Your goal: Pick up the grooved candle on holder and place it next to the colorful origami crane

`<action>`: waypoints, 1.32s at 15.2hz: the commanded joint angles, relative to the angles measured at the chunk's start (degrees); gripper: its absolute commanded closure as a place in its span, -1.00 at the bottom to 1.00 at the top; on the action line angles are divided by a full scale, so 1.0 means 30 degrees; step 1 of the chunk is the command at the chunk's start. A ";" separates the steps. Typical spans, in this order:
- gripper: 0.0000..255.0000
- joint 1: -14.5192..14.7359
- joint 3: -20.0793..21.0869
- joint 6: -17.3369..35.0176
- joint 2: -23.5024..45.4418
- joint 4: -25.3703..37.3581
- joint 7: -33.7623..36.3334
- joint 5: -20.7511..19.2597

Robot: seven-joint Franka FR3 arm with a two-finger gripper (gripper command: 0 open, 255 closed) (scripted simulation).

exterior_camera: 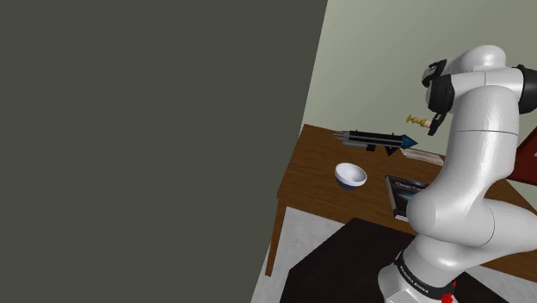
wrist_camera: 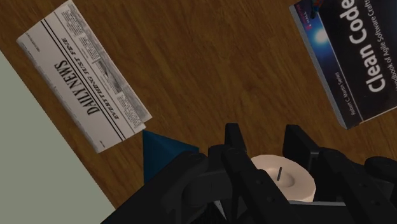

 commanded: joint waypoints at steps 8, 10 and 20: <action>1.00 0.0122 0.0197 0.2043 0.0467 -0.1652 -0.0180 0.0296; 1.00 0.0119 0.0260 0.2455 0.0632 -0.1918 -0.0221 0.0385; 1.00 0.0003 0.0642 0.4391 0.1656 -0.2914 -0.0447 0.0904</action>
